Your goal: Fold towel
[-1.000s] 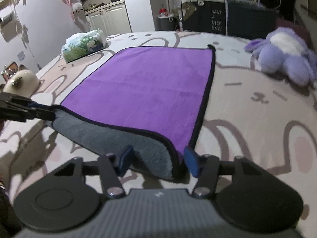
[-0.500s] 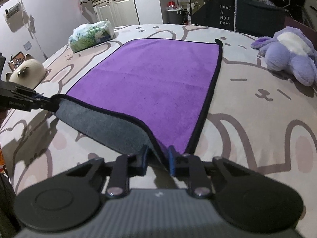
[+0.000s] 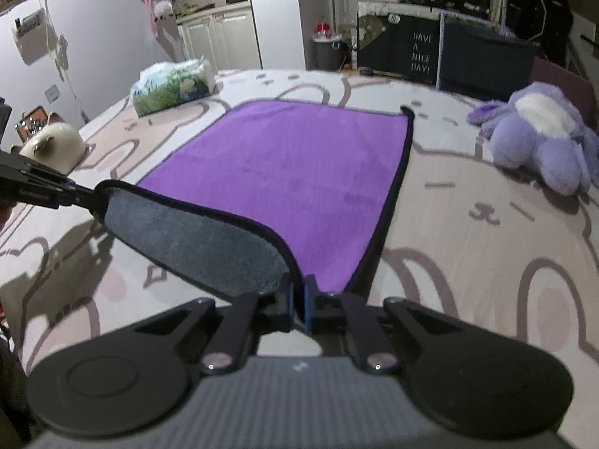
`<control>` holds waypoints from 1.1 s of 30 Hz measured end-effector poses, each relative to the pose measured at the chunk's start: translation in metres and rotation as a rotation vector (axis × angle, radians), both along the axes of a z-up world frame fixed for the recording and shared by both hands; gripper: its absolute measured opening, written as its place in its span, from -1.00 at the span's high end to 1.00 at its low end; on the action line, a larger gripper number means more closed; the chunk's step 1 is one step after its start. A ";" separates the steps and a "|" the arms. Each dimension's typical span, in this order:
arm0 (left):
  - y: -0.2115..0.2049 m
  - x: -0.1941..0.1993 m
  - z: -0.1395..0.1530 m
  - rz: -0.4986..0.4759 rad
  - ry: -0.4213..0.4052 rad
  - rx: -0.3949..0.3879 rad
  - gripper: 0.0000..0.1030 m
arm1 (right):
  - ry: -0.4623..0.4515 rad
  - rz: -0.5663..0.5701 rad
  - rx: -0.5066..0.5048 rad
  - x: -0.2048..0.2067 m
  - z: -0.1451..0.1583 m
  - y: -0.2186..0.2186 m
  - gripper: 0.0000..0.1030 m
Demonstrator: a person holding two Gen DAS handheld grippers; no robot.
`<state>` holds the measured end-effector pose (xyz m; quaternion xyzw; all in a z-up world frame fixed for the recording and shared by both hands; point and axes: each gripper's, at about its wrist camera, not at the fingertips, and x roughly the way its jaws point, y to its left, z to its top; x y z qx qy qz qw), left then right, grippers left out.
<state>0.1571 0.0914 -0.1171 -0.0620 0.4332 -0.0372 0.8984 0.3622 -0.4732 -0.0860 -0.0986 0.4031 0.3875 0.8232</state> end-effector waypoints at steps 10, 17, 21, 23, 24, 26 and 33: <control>0.005 0.011 0.034 0.049 -0.114 0.004 0.89 | -0.085 -0.046 0.071 0.009 0.033 0.004 0.89; 0.010 0.020 0.053 0.084 -0.173 0.007 0.89 | -0.144 -0.073 0.117 0.020 0.056 0.008 0.89; 0.011 0.028 0.064 0.099 -0.215 0.015 0.89 | -0.170 -0.094 0.134 0.028 0.067 0.012 0.89; 0.012 0.033 0.068 0.109 -0.231 0.020 0.89 | -0.180 -0.105 0.141 0.031 0.069 0.014 0.89; 0.013 0.037 0.071 0.114 -0.239 0.024 0.89 | -0.184 -0.112 0.148 0.033 0.072 0.015 0.89; 0.013 0.044 0.075 0.125 -0.257 0.029 0.90 | -0.194 -0.123 0.157 0.038 0.076 0.018 0.89; 0.015 0.068 0.086 0.155 -0.312 0.030 0.90 | -0.224 -0.173 0.192 0.062 0.090 0.028 0.89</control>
